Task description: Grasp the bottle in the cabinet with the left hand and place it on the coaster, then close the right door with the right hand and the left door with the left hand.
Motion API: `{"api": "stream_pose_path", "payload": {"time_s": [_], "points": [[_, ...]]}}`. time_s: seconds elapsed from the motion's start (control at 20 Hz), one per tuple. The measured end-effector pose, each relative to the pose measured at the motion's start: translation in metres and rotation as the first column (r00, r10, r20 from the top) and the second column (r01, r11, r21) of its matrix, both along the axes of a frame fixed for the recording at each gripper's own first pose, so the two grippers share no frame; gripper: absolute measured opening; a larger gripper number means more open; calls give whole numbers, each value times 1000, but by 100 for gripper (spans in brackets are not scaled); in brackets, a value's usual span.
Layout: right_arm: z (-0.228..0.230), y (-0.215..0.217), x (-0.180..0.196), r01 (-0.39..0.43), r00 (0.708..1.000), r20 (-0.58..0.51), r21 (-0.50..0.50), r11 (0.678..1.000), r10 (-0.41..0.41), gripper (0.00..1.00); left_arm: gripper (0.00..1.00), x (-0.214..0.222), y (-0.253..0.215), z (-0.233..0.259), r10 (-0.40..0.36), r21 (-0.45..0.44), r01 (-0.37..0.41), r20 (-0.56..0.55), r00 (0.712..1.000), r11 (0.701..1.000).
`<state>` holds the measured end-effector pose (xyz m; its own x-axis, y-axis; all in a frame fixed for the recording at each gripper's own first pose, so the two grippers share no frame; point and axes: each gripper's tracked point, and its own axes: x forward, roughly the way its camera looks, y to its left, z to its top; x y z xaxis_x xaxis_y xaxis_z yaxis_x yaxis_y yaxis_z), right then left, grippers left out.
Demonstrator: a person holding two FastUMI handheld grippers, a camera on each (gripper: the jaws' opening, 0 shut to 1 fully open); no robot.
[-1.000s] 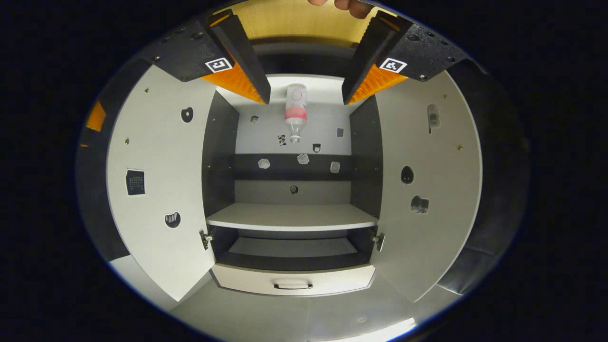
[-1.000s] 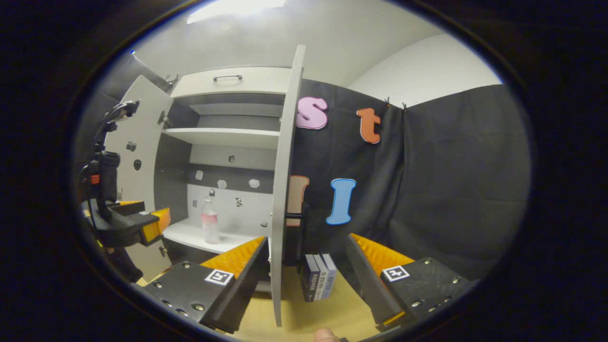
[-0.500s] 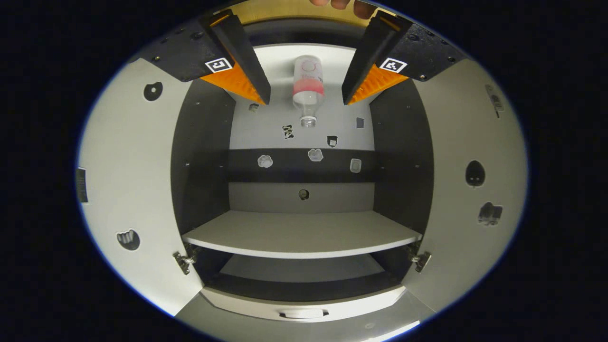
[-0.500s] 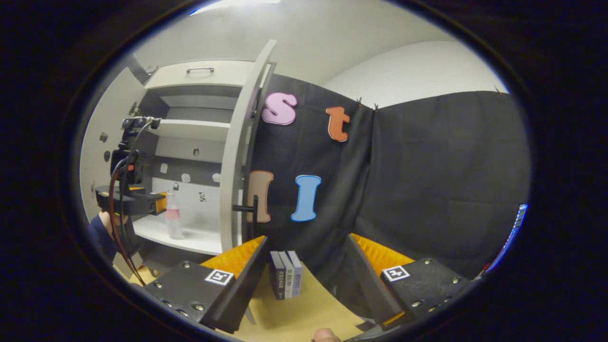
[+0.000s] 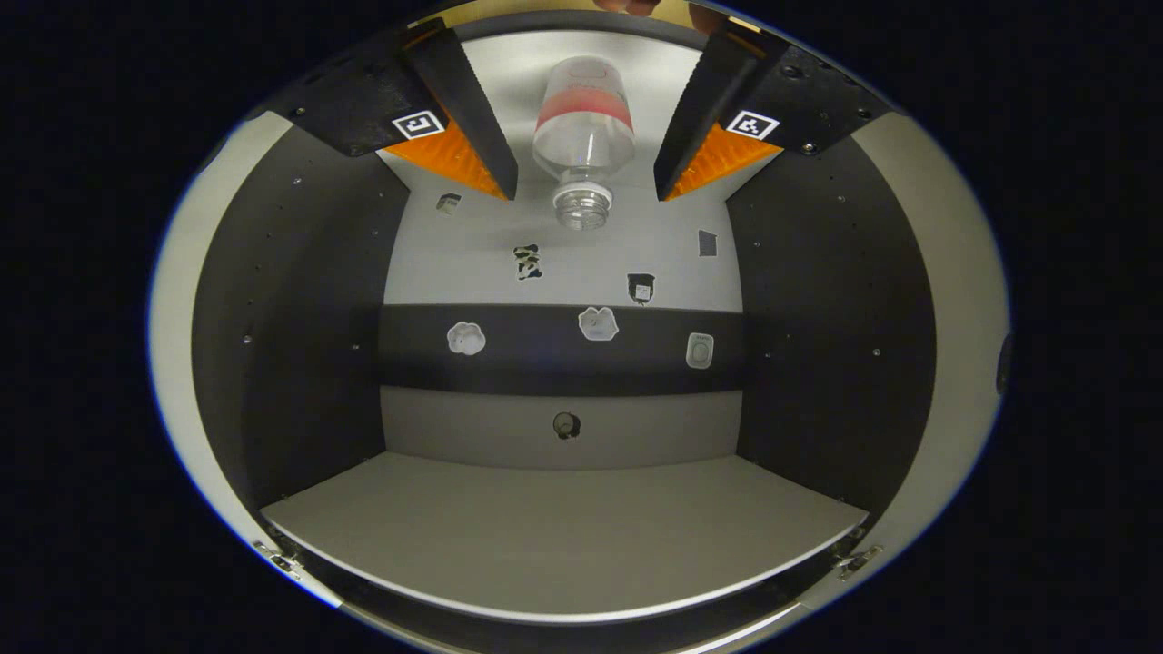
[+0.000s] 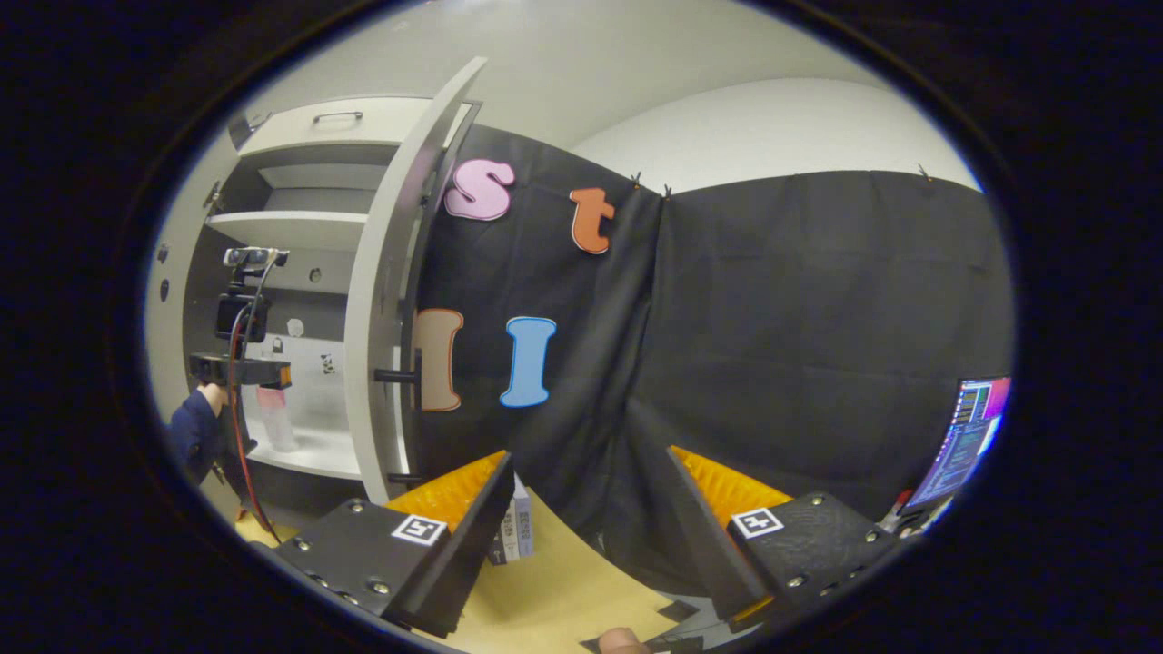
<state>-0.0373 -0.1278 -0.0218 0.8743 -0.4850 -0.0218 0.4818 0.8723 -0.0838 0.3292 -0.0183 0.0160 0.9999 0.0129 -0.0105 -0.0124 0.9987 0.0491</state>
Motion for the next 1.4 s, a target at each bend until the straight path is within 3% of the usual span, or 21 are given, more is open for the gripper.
{"api": "stream_pose_path", "payload": {"time_s": [0.25,0.3,0.35,0.55,1.0,1.05,1.1,1.15,1.2,1.4], "points": [[-1,13,2,-17,1000,-8,-21,1000,17,98,97,14,-3,-37,-13,-69,4,-136,991,998],[-1,13,2,-21,1000,-5,-22,1000,21,98,95,20,-3,-41,-18,-80,7,-134,991,997],[0,14,3,-25,1000,-4,-20,999,24,98,81,12,-2,-36,-27,-83,18,-115,993,996],[-1,14,9,-50,999,4,-4,999,50,99,79,-13,-6,-37,-78,-73,71,-103,992,995],[-9,28,13,-199,980,9,10,980,199,98,78,-140,-11,-53,-267,-98,264,-25,963,960],[-9,32,13,-222,975,10,14,975,222,94,78,-153,-9,-61,-284,-98,281,-18,959,955],[-9,35,14,-241,970,12,19,970,241,98,78,-166,-6,-72,-296,-96,293,-20,955,951],[-10,39,12,-262,965,15,24,965,261,94,78,-180,-3,-88,-308,-94,303,-38,951,948],[-9,41,13,-278,961,20,27,960,277,98,78,-191,1,-105,-310,-97,303,-59,949,948],[-10,46,14,-324,946,24,31,946,323,98,79,-237,15,-177,-310,-165,284,-157,938,944]]}}
